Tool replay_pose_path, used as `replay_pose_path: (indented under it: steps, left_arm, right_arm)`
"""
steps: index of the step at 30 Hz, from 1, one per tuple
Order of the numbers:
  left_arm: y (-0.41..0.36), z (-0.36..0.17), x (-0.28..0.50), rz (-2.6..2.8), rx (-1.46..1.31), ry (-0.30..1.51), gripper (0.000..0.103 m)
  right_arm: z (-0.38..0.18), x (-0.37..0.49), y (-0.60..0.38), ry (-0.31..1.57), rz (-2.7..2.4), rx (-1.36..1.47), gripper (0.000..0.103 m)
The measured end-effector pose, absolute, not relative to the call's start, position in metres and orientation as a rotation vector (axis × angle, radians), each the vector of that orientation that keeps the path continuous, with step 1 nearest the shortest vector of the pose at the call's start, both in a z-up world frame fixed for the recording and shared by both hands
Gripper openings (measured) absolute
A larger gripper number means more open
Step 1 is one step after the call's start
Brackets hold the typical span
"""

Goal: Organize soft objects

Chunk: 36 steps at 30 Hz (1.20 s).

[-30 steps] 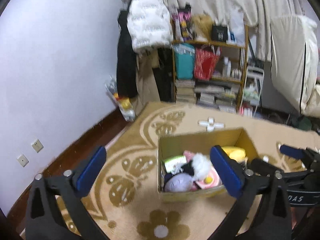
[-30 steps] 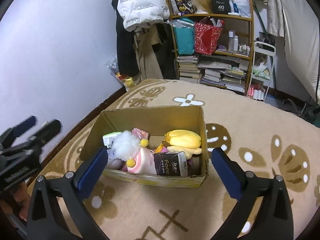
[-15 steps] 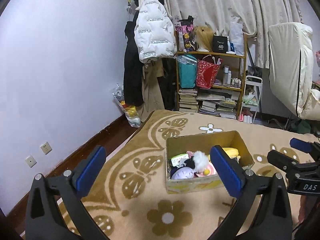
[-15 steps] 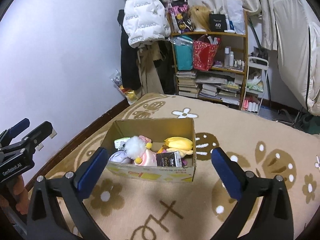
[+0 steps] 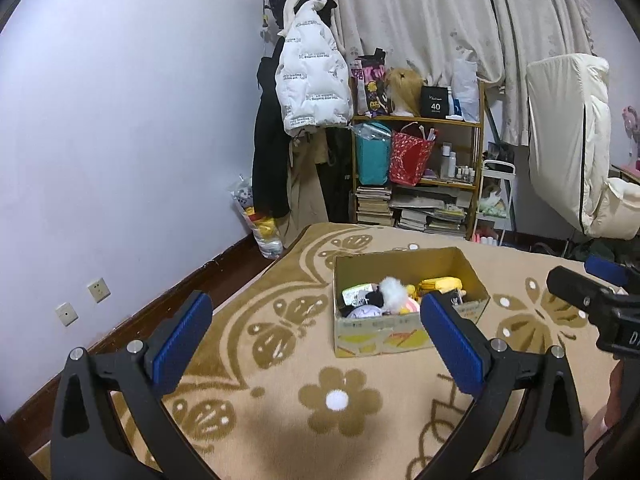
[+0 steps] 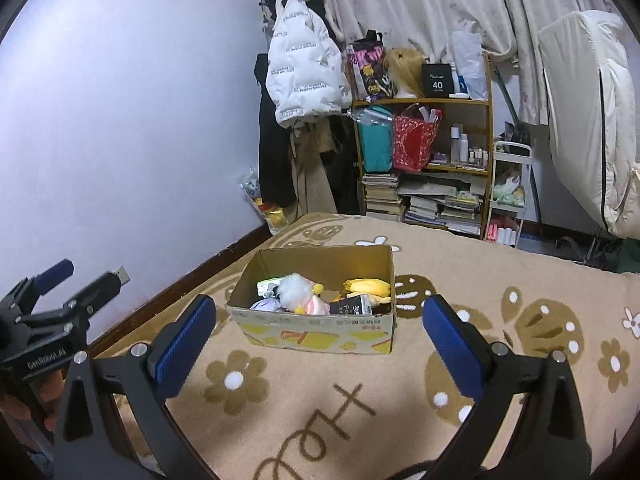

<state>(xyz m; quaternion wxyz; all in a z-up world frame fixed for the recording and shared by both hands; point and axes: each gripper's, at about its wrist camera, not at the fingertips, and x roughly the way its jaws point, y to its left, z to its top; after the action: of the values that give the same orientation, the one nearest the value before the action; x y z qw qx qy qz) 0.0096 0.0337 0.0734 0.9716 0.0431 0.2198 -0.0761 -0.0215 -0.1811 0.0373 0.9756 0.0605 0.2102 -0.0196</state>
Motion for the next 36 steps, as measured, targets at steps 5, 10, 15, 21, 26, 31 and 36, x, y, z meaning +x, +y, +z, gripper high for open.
replay_pose_path:
  steps: [5,10,15,21,26,31,36]
  left_arm:
    - [0.030,0.063,0.000,-0.150,0.110,0.433,0.103]
    - [0.026,0.046,0.001,-0.131,0.142,0.453,0.103]
    - [0.028,0.040,0.003,-0.121,0.133,0.467,0.103]
    - [0.027,0.032,0.005,-0.121,0.144,0.485,0.103]
    - [0.024,0.026,0.012,-0.121,0.160,0.514,0.103]
    - [0.021,0.024,0.014,-0.122,0.170,0.525,0.103]
    - [0.021,0.023,0.013,-0.116,0.177,0.525,0.103]
  right_arm:
    - [0.024,-0.028,-0.180,0.432,-0.038,0.129,0.103]
    - [0.009,-0.028,-0.176,0.454,-0.035,0.125,0.103]
    - [-0.007,-0.025,-0.173,0.485,-0.031,0.132,0.103]
    - [-0.017,-0.025,-0.163,0.493,-0.046,0.088,0.103]
    - [-0.020,-0.025,-0.159,0.505,-0.039,0.069,0.103]
    - [-0.021,-0.023,-0.159,0.509,-0.048,0.064,0.103]
    - [-0.020,-0.025,-0.159,0.501,-0.054,0.063,0.103]
